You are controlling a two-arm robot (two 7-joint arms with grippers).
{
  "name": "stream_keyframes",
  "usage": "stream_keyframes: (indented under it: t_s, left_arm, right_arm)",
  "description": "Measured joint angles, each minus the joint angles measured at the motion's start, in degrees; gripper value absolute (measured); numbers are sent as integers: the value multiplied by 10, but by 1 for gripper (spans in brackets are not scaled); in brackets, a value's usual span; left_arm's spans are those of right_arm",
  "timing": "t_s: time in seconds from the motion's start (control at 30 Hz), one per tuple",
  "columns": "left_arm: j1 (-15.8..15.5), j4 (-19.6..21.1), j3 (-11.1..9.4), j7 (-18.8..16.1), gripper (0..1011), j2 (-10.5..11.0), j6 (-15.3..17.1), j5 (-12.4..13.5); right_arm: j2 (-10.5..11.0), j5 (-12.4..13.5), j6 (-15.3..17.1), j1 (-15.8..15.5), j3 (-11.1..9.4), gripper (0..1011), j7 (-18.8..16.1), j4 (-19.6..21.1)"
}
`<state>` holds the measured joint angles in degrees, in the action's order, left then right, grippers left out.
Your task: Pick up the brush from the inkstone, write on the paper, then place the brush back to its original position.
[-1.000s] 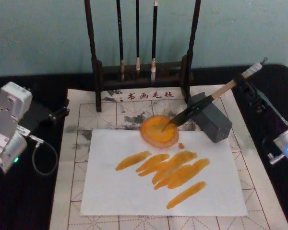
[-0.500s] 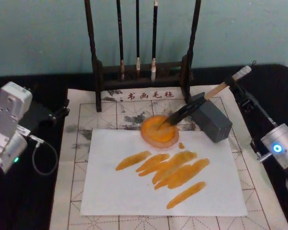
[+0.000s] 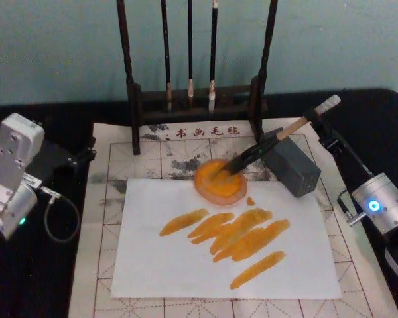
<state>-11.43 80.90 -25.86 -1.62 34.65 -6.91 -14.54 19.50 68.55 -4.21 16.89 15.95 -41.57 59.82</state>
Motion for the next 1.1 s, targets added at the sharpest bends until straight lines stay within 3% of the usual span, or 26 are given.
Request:
stream_keyframes:
  t_s: [0.5, 1.1]
  left_arm:
    - [0, 0, 0, 0, 1001, 0, 0, 0]
    - [0, 0, 0, 0, 1001, 0, 0, 0]
  right_arm:
    - [-13, -11, 9, 8, 0, 183, -1, -26]
    - [-20, -6, 23, 2, -11, 183, 17, -26]
